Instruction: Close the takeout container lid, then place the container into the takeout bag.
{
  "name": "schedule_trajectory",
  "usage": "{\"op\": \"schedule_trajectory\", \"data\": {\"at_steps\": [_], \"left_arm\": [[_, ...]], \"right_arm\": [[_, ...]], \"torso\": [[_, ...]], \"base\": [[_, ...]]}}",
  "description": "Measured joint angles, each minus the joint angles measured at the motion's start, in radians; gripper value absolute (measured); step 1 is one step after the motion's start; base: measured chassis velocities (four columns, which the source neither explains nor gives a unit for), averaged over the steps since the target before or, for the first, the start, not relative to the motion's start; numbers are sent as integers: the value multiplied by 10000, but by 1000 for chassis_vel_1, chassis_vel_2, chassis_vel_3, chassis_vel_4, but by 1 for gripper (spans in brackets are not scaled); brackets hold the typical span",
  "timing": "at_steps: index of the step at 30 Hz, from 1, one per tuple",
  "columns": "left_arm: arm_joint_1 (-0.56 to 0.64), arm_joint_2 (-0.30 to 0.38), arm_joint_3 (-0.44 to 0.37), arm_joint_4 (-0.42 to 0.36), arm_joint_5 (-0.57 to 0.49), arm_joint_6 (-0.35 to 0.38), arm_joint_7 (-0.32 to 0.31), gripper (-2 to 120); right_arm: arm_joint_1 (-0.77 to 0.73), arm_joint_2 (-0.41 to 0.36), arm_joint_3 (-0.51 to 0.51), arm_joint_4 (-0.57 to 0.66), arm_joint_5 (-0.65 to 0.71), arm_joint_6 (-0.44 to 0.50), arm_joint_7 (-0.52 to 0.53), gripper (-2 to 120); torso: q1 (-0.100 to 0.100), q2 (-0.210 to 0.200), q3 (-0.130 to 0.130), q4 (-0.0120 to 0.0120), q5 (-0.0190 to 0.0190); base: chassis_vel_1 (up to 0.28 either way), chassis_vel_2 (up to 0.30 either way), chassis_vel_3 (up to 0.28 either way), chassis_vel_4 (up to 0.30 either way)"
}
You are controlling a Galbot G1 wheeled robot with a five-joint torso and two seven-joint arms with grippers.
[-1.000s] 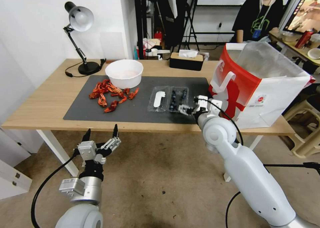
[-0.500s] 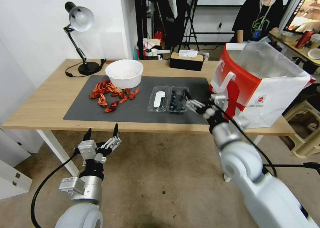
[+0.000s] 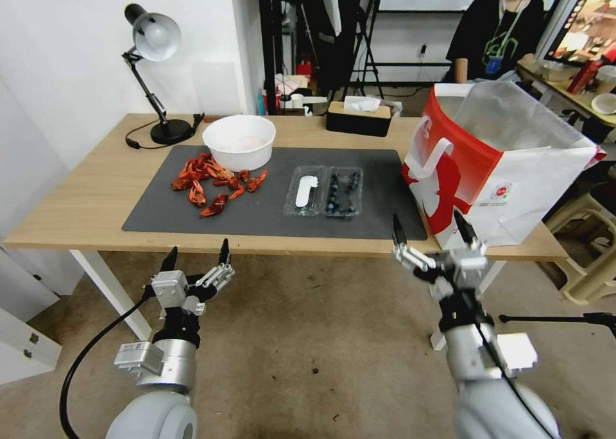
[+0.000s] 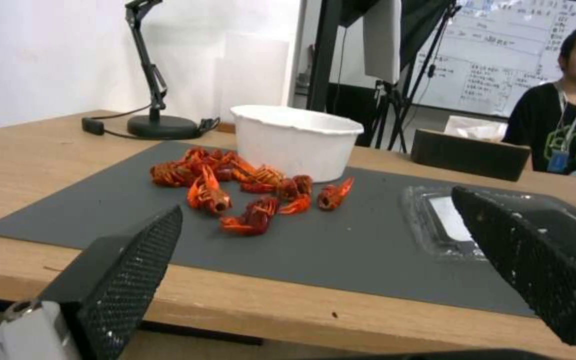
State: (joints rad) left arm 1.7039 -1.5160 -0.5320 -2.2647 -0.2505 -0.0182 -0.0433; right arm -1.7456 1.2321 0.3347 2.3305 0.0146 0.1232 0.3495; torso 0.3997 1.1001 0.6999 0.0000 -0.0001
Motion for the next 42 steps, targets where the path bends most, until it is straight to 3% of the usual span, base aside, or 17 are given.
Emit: {"op": "schedule_trajectory", "data": {"at_steps": [3,13,19,22,23,25,26,27,30,31,34,35,37,38,41,42], "left_arm": [[11,66,0,35,-6,-20,0,100],[20,159,-19,46,-30,-67,-12,100],[-52,594,267,99,-452,-273,-152,100],[-402,1422,804,246,-1747,-649,-331,100],[-402,1422,804,246,-1747,-649,-331,100],[-633,1931,1170,259,-3003,-726,-424,100],[-724,2140,1340,227,-3645,-672,-467,100],[-724,2140,1340,227,-3645,-672,-467,100],[-1235,2654,1778,134,-5604,-161,-686,100],[-1235,2654,1778,134,-5604,-161,-686,100],[-2175,3063,2278,42,-7770,506,-1592,100],[-2175,3063,2278,42,-7770,506,-1592,100],[-2641,3171,2445,-69,-9365,904,-2369,100],[-2641,3171,2445,-69,-9365,904,-2369,100],[-3203,3110,2490,39,-11267,1238,-3276,100],[-3203,3110,2490,39,-11267,1238,-3276,100]], "right_arm": [[-300,254,-306,-429,-421,400,232,100],[-217,452,-588,-669,-520,483,354,100],[-174,472,-590,-727,-449,451,391,100],[-173,435,-541,-774,-406,450,417,100],[-173,435,-541,-774,-406,450,417,100],[-123,363,-546,-840,-356,442,422,100],[-83,327,-562,-879,-311,430,425,100],[-83,327,-562,-879,-311,430,425,100],[-37,306,-588,-972,-259,417,436,100],[-37,306,-588,-972,-259,417,436,100],[-109,366,-519,-1032,-257,421,464,100],[-109,366,-519,-1032,-257,421,464,100],[-12,340,-521,-1144,-229,417,468,100],[-12,340,-521,-1144,-229,417,468,100],[421,124,-704,-1388,88,268,468,100],[421,124,-704,-1388,88,268,468,100]], "torso": [[1,-1,1,1,0],[1,-1,0,1,0],[1,-1,0,3,0],[1,-1,0,-1,-1],[1,-1,0,-1,-1],[3,-1,0,0,0],[3,-1,1,0,-1],[3,-1,1,0,-1],[3,-1,0,3,0],[3,-1,0,3,0],[4,-1,2,-1,-1],[4,-1,2,-1,-1],[4,-1,2,-5,0],[4,-1,2,-5,0],[3,-1,3,10,6],[3,-1,3,10,6]], "base": [[0,0,0,0],[0,0,0,0],[0,0,0,0],[0,0,0,0],[0,0,0,0],[0,0,0,0],[0,0,0,0],[0,0,0,0],[0,0,0,0],[0,0,0,0],[0,0,0,0],[0,0,0,0],[0,0,0,0],[0,0,0,0],[0,0,0,0],[0,0,0,0]]}}
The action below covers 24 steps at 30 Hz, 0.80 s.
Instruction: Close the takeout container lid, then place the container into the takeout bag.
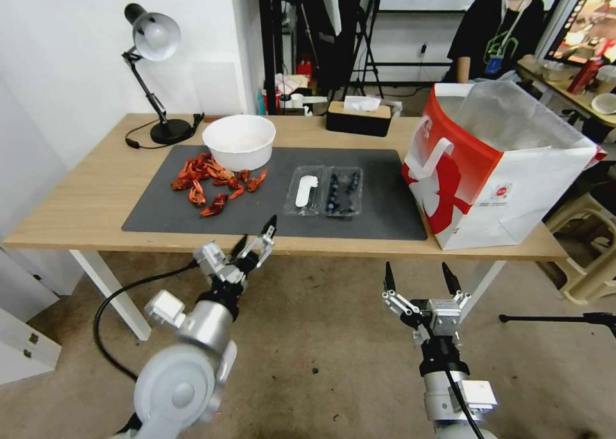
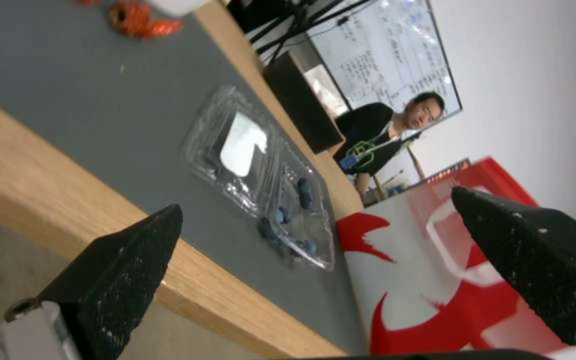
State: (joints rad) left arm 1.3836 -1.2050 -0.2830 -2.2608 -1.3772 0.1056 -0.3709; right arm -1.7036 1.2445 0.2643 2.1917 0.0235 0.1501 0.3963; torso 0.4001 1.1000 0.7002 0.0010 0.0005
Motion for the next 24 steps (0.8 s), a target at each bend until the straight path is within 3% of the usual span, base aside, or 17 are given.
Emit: {"op": "schedule_trajectory", "data": {"at_steps": [3,8,24], "left_arm": [[-829,-136,336,592,-1236,139,-679,100],[-1925,-441,839,1339,-2465,164,-1389,100],[-4165,-1274,1763,2782,-3372,-62,-2210,100]], "right_arm": [[-20,-50,92,-96,163,-41,10,100],[-49,6,209,-177,172,-45,13,100],[-198,171,580,-221,143,-70,40,100]], "torso": [[0,-1,0,-13,-6],[0,-1,0,-10,-7],[0,-1,-1,-9,-4]], "base": [[0,0,0,0],[0,0,0,0],[0,0,0,0]]}}
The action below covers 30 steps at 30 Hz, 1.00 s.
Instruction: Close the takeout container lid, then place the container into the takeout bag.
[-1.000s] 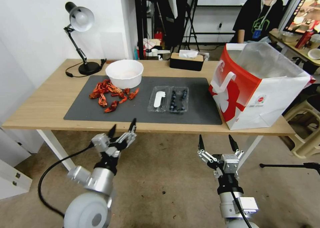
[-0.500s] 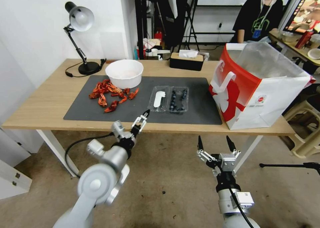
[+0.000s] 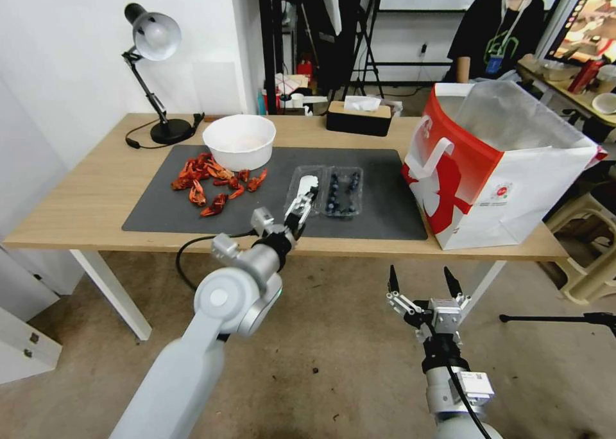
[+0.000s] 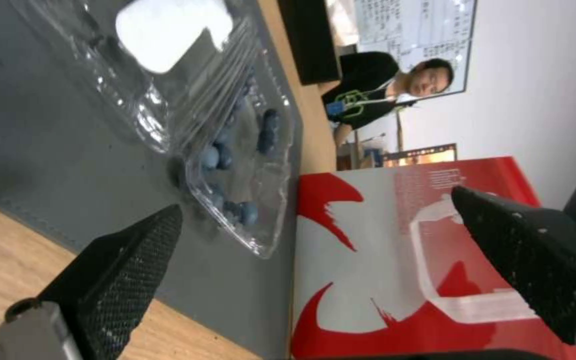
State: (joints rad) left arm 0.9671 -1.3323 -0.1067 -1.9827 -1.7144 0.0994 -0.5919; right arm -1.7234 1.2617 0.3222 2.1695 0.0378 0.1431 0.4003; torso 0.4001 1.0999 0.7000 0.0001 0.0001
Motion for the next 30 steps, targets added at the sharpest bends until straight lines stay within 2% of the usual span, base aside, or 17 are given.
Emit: {"op": "schedule_trajectory", "data": {"at_steps": [5,17,30], "left_arm": [[-455,-299,157,654,-77,-104,-269,100],[-943,-467,189,1586,-41,-254,-353,100],[-1209,-530,231,2101,170,-459,-155,100]], "right_arm": [[48,-11,124,19,31,-51,19,100],[266,-9,130,-44,120,-145,44,100],[349,-11,164,-76,175,-187,57,100]], "torso": [[0,0,0,-1,-2],[-1,0,0,0,-1],[-2,0,0,-1,-1]], "base": [[0,0,0,0],[0,0,0,0],[0,0,0,0]]}}
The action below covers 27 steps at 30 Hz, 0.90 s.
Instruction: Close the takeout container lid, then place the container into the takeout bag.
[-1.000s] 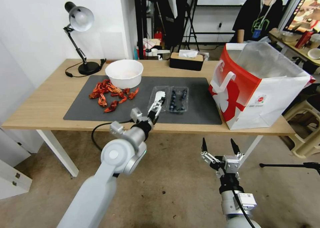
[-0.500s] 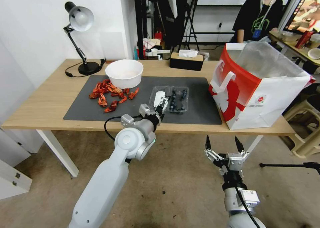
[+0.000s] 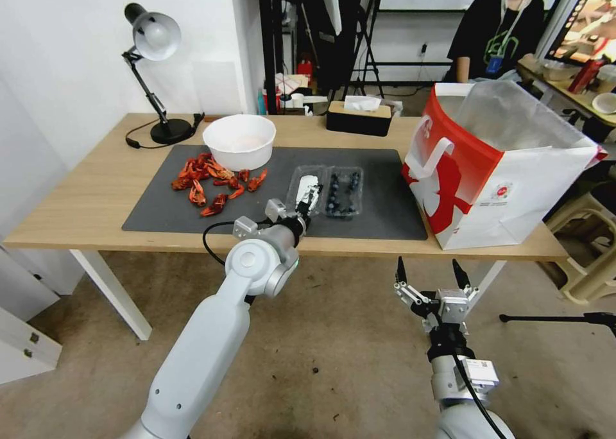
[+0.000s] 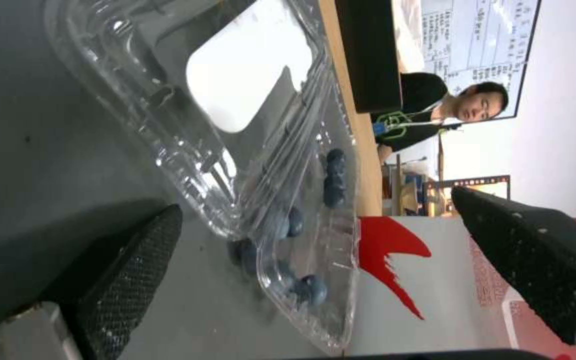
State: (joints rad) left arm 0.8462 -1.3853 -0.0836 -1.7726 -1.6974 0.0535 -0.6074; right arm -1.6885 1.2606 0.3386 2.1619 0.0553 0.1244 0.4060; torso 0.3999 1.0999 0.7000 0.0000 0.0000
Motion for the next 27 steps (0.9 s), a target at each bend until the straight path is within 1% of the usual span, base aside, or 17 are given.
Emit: {"op": "schedule_trajectory", "data": {"at_steps": [7,9,11,13,14,16,17,20,21,23,24,27], "left_arm": [[-157,-19,186,218,351,-180,333,100],[-171,30,308,243,686,-267,581,100],[-171,56,354,243,832,-297,675,100],[-132,188,545,203,1514,-406,1071,100],[-132,188,545,203,1514,-406,1071,100],[-60,332,762,153,2185,-556,1500,100],[-60,332,762,153,2185,-556,1500,100],[35,517,969,110,3067,-725,2053,100],[35,517,969,110,3067,-725,2053,100],[54,648,1046,108,3520,-843,2365,100],[54,648,1046,108,3520,-843,2365,100],[6,856,1170,192,4182,-1113,2865,100]], "right_arm": [[-35,5,59,-6,2,14,2,100],[-73,10,84,8,2,35,2,100],[-86,11,92,16,1,43,3,100],[-117,24,105,24,2,70,1,100],[-117,24,105,24,2,70,1,100],[-126,43,106,18,-2,95,-1,100],[-126,43,106,18,-2,95,-1,100],[-129,75,82,0,-23,124,-10,100],[-129,75,82,0,-23,124,-10,100],[-129,87,67,-19,-42,138,-18,100],[-129,87,67,-19,-42,138,-18,100],[-120,105,60,-49,-61,150,-30,100]], "torso": [[1,0,0,0,0],[1,0,0,0,0],[1,0,0,0,0],[1,0,0,0,0],[1,0,0,0,0],[1,0,0,0,0],[1,0,0,0,0],[0,0,0,0,0],[0,0,0,0,0],[0,0,0,0,-1],[0,0,0,0,-1],[1,2,0,0,-1]], "base": [[0,0,0,0],[0,0,0,0],[0,0,0,0],[0,0,0,0],[0,0,0,0],[0,0,0,0],[0,0,0,0],[0,0,0,0],[0,0,0,0],[0,0,0,0],[0,0,0,0],[0,0,0,0]]}}
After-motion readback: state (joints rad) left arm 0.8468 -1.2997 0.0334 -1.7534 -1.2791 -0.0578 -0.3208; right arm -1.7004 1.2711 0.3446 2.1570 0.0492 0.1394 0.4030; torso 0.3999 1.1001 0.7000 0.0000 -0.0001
